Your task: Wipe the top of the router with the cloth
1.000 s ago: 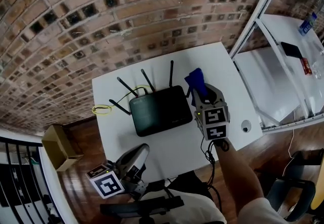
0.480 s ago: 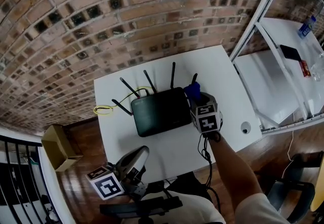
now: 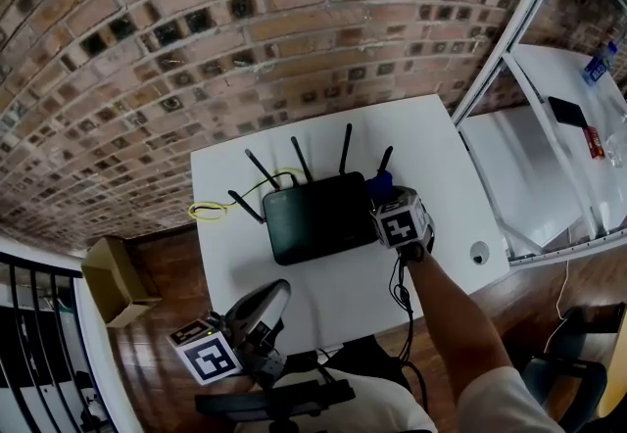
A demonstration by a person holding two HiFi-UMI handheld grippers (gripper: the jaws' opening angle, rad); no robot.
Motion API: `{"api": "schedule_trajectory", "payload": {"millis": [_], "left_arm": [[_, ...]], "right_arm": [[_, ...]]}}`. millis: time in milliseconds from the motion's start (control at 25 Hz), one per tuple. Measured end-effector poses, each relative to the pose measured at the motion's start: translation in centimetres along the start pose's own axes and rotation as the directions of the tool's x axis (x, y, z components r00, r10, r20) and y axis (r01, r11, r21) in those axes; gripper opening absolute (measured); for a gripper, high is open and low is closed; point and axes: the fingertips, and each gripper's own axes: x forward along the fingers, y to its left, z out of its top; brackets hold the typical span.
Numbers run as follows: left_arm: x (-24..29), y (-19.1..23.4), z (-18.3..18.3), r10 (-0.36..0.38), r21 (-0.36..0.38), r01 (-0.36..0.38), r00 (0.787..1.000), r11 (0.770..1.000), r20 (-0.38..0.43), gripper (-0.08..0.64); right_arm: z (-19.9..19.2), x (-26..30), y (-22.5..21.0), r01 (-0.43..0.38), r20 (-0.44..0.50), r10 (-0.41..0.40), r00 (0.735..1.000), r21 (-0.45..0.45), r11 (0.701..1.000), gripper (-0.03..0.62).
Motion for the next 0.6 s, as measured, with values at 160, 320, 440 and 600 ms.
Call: {"api": "schedule_trajectory", "payload": {"millis": [160, 320, 440, 600], "left_arm": [[0.6, -0.2, 0.5, -0.005, 0.034, 0.005, 1.0, 0.999, -0.003, 0.017], [1.8, -0.8, 1.3, -0.022, 0.075, 0.022, 1.0, 0.997, 0.007, 0.018], [2.7, -1.2, 1.7, -0.027, 0.092, 0.027, 1.0, 0.995, -0.001, 0.018], [3.8, -1.8, 2.3, -0.042, 0.116, 0.044, 0.999, 0.992, -0.016, 0.017]], "right_arm": [[-1.9, 1.1, -0.2, 0.003, -0.057, -0.002, 0.998, 0.009, 1.0, 0.107], [-2.4, 1.0, 0.0, -0.017, -0.086, 0.019, 0.996, 0.014, 1.0, 0.107], [-1.7, -0.1, -0.3, -0.011, -0.065, 0.012, 0.998, 0.022, 1.0, 0.107], [0.5, -3.0, -1.0, 0.008, 0.032, -0.01, 0.999, 0.085, 0.996, 0.107]]}}
